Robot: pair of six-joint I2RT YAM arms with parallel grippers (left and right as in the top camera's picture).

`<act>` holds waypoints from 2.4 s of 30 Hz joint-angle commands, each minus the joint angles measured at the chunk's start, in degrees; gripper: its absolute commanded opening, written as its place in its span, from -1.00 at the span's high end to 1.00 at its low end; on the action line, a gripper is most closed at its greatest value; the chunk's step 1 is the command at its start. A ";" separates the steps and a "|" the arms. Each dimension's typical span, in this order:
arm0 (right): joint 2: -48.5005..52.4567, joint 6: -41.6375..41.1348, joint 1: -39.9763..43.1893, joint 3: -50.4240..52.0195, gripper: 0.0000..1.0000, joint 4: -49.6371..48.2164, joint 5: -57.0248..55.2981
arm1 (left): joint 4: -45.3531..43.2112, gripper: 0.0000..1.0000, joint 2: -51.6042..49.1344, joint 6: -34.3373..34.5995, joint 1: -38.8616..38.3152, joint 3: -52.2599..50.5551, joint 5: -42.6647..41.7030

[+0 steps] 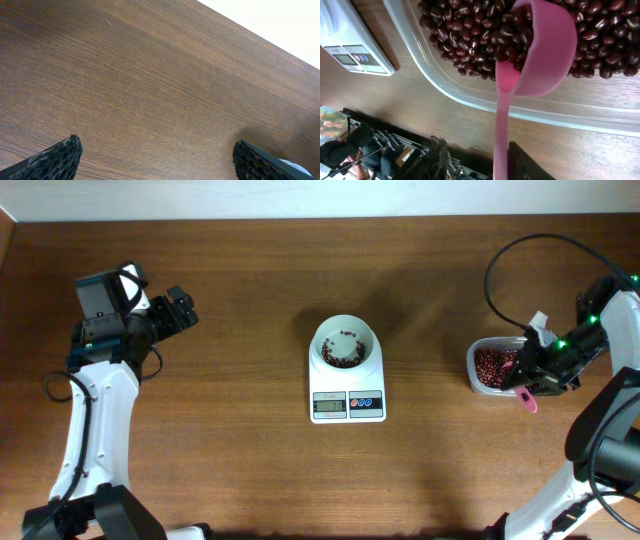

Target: Scoop item into bowl and weigh 50g on scale

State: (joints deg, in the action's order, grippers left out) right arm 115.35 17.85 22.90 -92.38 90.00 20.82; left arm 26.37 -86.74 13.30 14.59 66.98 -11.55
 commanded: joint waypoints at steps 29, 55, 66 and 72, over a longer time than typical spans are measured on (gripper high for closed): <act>0.44 4.46 -14.01 -8.63 0.92 6.12 -36.83 | -0.09 -0.98 -0.15 0.55 0.20 0.79 0.44; 0.55 12.39 -13.84 4.52 0.92 -13.35 -15.74 | -0.09 -0.98 -0.15 0.55 0.20 0.79 0.44; 0.52 16.31 -4.85 4.50 0.92 -9.18 0.24 | -0.09 -0.98 -0.15 0.55 0.20 0.79 0.44; 0.52 17.84 0.48 4.52 0.92 -9.05 9.05 | -0.09 -0.98 -0.15 0.52 0.20 0.79 0.44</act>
State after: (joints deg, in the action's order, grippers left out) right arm 115.96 34.30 22.31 -88.58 80.71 25.32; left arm 26.37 -86.76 13.28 14.59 66.98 -11.55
